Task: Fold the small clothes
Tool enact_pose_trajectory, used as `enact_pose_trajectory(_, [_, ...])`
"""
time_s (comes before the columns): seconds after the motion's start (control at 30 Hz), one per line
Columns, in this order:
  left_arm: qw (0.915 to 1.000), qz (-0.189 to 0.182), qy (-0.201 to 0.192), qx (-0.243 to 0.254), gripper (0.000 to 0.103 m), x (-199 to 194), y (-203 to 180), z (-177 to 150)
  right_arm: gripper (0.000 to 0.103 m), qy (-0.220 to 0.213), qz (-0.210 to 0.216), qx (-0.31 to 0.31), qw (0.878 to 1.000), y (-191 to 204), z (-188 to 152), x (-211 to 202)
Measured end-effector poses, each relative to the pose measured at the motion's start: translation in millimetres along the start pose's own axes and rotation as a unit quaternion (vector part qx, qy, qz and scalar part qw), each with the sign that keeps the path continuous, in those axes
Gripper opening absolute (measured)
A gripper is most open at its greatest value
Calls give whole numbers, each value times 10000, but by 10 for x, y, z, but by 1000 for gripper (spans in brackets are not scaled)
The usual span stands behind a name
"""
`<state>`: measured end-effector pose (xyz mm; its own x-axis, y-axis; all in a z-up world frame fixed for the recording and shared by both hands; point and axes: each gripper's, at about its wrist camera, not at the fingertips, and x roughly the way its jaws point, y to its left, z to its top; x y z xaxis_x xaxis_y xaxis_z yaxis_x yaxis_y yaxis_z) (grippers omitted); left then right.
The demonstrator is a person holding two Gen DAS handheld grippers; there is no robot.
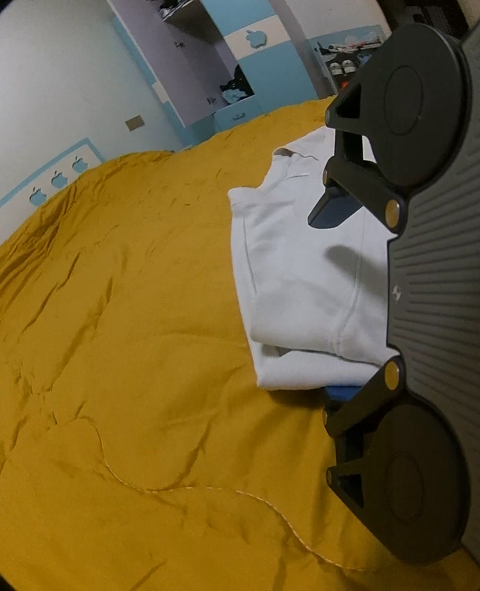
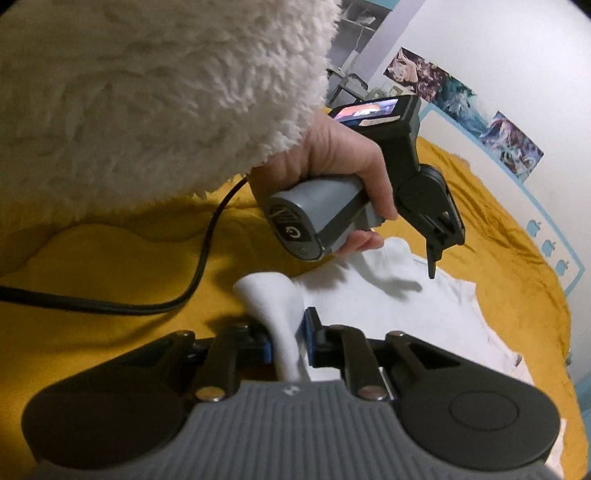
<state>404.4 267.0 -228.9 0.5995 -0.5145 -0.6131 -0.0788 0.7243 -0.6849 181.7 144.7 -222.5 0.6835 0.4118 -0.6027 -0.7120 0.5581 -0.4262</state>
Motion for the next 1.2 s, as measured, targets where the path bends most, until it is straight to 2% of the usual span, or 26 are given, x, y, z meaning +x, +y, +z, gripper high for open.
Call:
enact_pose_trajectory(0.4, [9998, 38, 68, -160, 95, 40, 4, 59, 8, 30, 58, 191, 9998, -64, -70, 56])
enact_pose_trajectory(0.47, [9999, 63, 62, -110, 90, 39, -16, 59, 8, 46, 70, 230, 9997, -73, -70, 68])
enact_pose_trajectory(0.53, [9998, 197, -38, -38, 56, 7, -36, 61, 8, 58, 73, 270, 9996, -81, -64, 75])
enact_pose_trajectory(0.57, [9997, 243, -63, -15, 45, -8, -46, 57, 8, 55, 68, 277, 9996, -85, -64, 80])
enact_pose_trajectory(0.6, [9997, 237, -73, -50, 28, -18, -29, 59, 8, 51, 66, 292, 9995, -89, -64, 78])
enact_pose_trajectory(0.63, [9998, 153, -74, -142, 23, -27, 2, 61, 8, 47, 69, 321, 9994, -97, -62, 76])
enact_pose_trajectory(0.73, [9992, -7, -141, -386, 18, -63, 64, 64, 7, 33, 104, 525, 9986, -157, -48, 66])
enact_pose_trajectory(0.9, [9990, 62, -283, -327, 17, -124, -55, 78, 7, 18, 297, 1390, 9898, -443, -21, -12])
enact_pose_trajectory(1.0, [9980, 74, -369, -517, 17, -166, -156, 103, 7, -46, 399, 2041, 9781, -681, -30, -99])
enact_pose_trajectory(1.07, [9980, 123, -429, -455, 17, -190, -280, 121, 7, -106, 419, 2389, 9701, -840, -53, -167])
enact_pose_trajectory(1.2, [9968, 480, -559, -299, 17, -217, -622, 145, 7, -312, 372, 3011, 9523, -1208, -166, -383])
